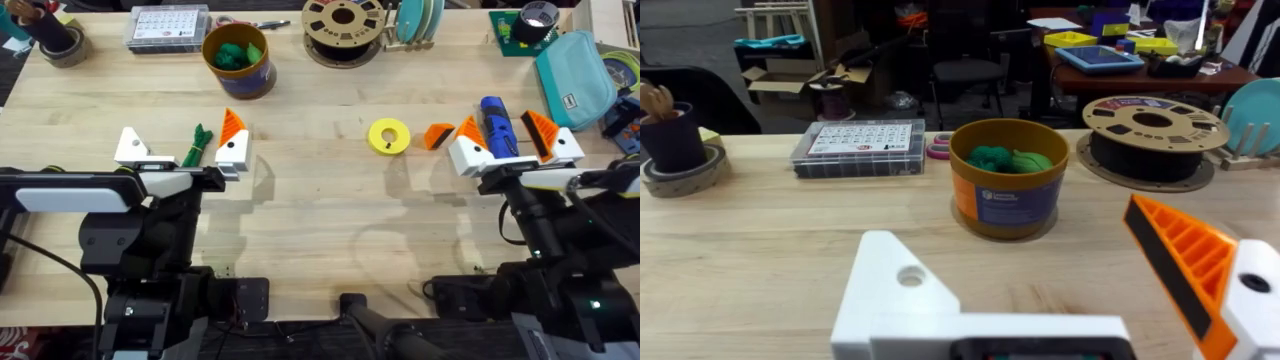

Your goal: Pick up the gripper from the table and insert it into the empty holder that is missing its gripper. Then pick up a screw, insert it into the mounting hole, and use the screwdriver to tighten it. Finally, clean up the table by picking up the vegetable and placing it into the bucket.

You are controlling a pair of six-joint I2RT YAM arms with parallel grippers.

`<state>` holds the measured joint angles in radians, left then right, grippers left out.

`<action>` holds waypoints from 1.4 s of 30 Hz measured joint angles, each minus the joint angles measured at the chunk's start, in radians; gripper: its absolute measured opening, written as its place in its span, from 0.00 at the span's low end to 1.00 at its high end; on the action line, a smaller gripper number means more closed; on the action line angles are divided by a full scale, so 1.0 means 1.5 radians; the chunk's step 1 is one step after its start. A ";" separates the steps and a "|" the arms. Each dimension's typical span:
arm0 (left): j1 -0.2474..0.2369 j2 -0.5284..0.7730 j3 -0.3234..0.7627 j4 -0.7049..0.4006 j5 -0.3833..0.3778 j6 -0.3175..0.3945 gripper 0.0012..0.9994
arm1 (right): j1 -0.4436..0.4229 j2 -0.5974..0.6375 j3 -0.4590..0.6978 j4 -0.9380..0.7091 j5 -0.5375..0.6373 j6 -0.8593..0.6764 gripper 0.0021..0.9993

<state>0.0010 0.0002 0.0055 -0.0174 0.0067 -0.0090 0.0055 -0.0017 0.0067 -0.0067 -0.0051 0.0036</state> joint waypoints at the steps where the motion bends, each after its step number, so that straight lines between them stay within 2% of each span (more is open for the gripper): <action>1: 0.000 0.000 0.000 0.000 0.000 0.000 0.99 | 0.000 0.000 0.000 0.000 0.000 0.000 1.00; 7: -0.002 0.000 0.000 0.007 0.000 0.000 0.99 | 0.001 0.000 0.000 0.002 0.000 0.000 1.00; 12: -0.002 0.000 0.001 0.080 0.003 0.000 0.99 | 0.001 0.000 0.000 0.046 -0.012 0.000 1.00; 15: -0.002 0.000 0.014 0.067 0.003 0.000 0.99 | 0.001 0.000 0.009 0.061 -0.019 0.000 1.00; 18: -0.002 0.002 0.065 0.016 0.003 0.000 0.99 | 0.001 0.001 0.054 0.037 -0.024 0.003 1.00; 21: -0.002 0.020 0.150 -0.034 0.000 0.000 0.99 | 0.001 0.005 0.139 -0.015 -0.027 0.011 1.00; 22: -0.002 0.081 0.279 -0.121 -0.003 0.000 0.99 | 0.001 0.034 0.274 -0.128 -0.028 0.013 1.00; 24: -0.002 0.134 0.347 -0.174 -0.005 0.000 0.99 | 0.001 0.068 0.332 -0.196 -0.029 0.013 1.00; 30: -0.002 0.310 0.501 -0.329 -0.007 0.000 0.99 | 0.001 0.231 0.486 -0.359 -0.030 0.016 1.00; 36: -0.002 0.447 0.605 -0.454 -0.008 0.000 0.99 | 0.001 0.401 0.611 -0.492 -0.030 0.015 1.00; 37: -0.002 0.558 0.685 -0.559 -0.002 -0.001 0.99 | 0.001 0.487 0.654 -0.550 -0.030 0.015 1.00; 42: -0.002 0.558 0.685 -0.559 -0.002 -0.001 0.99 | 0.001 0.487 0.654 -0.550 -0.030 0.015 1.00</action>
<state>-0.0025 0.8375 1.0336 -0.8562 0.0044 -0.0097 0.0063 0.7284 0.9882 -0.8318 -0.0505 0.0265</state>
